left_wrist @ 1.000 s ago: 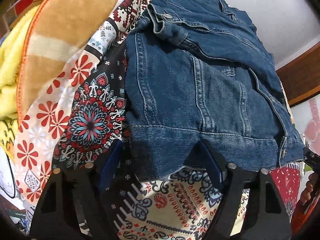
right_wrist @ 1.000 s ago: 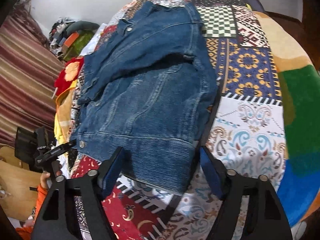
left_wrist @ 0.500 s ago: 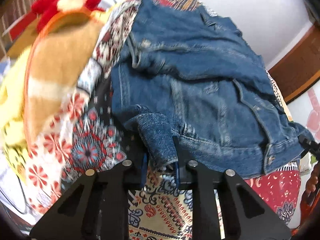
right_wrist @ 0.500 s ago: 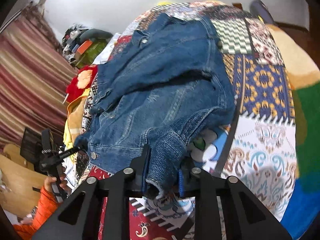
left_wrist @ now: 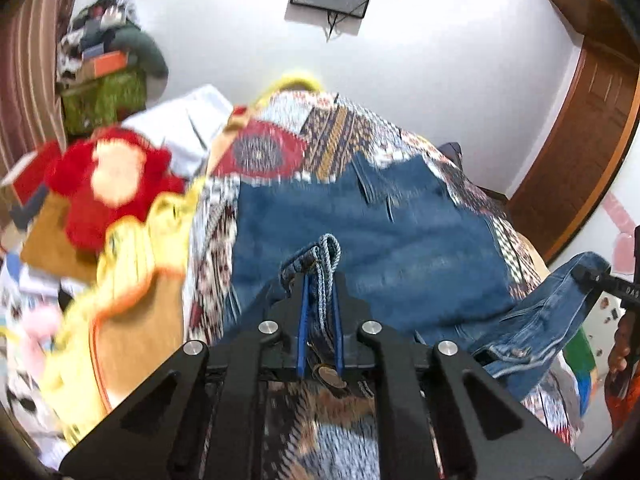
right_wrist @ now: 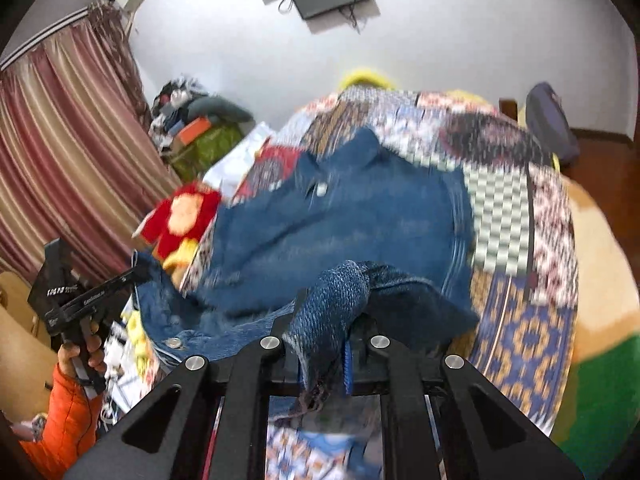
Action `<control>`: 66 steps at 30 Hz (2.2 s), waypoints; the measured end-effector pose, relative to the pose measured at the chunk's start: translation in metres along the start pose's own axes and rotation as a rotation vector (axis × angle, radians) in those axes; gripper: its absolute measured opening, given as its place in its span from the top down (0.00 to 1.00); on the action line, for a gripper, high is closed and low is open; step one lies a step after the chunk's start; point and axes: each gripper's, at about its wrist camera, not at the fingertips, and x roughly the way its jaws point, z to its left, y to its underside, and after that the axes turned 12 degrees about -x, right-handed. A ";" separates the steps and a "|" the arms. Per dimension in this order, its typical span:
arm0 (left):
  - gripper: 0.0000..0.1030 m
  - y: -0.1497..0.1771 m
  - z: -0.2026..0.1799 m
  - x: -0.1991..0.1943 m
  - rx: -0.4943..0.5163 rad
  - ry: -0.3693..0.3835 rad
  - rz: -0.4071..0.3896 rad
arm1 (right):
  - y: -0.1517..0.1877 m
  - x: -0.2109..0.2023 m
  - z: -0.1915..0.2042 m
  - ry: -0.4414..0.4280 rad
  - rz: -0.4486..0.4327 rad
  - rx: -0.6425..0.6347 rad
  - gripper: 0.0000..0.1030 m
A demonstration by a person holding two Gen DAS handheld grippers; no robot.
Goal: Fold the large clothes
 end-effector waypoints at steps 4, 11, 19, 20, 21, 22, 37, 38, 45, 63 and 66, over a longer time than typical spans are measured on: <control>0.92 -0.038 -0.004 0.023 -0.015 -0.010 -0.065 | -0.042 0.016 -0.020 0.033 -0.046 -0.003 0.90; 1.00 -0.100 -0.003 0.085 -0.072 -0.042 -0.095 | -0.106 0.083 -0.061 0.061 -0.046 0.049 0.90; 0.96 -0.093 0.008 0.164 -0.037 -0.082 0.113 | -0.102 0.201 -0.107 0.185 0.139 0.077 0.90; 0.93 -0.087 0.011 0.169 -0.030 -0.088 0.139 | -0.094 0.215 -0.120 0.176 0.175 0.110 0.90; 0.86 -0.080 0.014 0.174 -0.025 -0.094 0.166 | -0.087 0.225 -0.131 0.161 0.205 0.138 0.90; 0.75 -0.073 0.019 0.180 -0.020 -0.100 0.203 | -0.079 0.234 -0.141 0.135 0.226 0.167 0.90; 0.18 0.000 0.049 0.210 -0.004 -0.174 0.374 | -0.093 0.173 -0.160 0.017 0.221 0.189 0.90; 0.17 0.002 0.048 0.213 -0.003 -0.190 0.377 | -0.095 0.166 -0.162 0.009 0.209 0.199 0.90; 0.11 0.012 0.044 0.223 0.041 -0.228 0.373 | -0.104 0.142 -0.149 0.022 0.215 0.115 0.90; 0.07 0.014 0.042 0.230 0.067 -0.243 0.390 | -0.095 0.098 -0.161 -0.036 0.273 0.069 0.87; 0.07 0.019 0.037 0.234 0.100 -0.269 0.383 | -0.102 0.055 -0.180 0.427 0.207 -0.021 0.87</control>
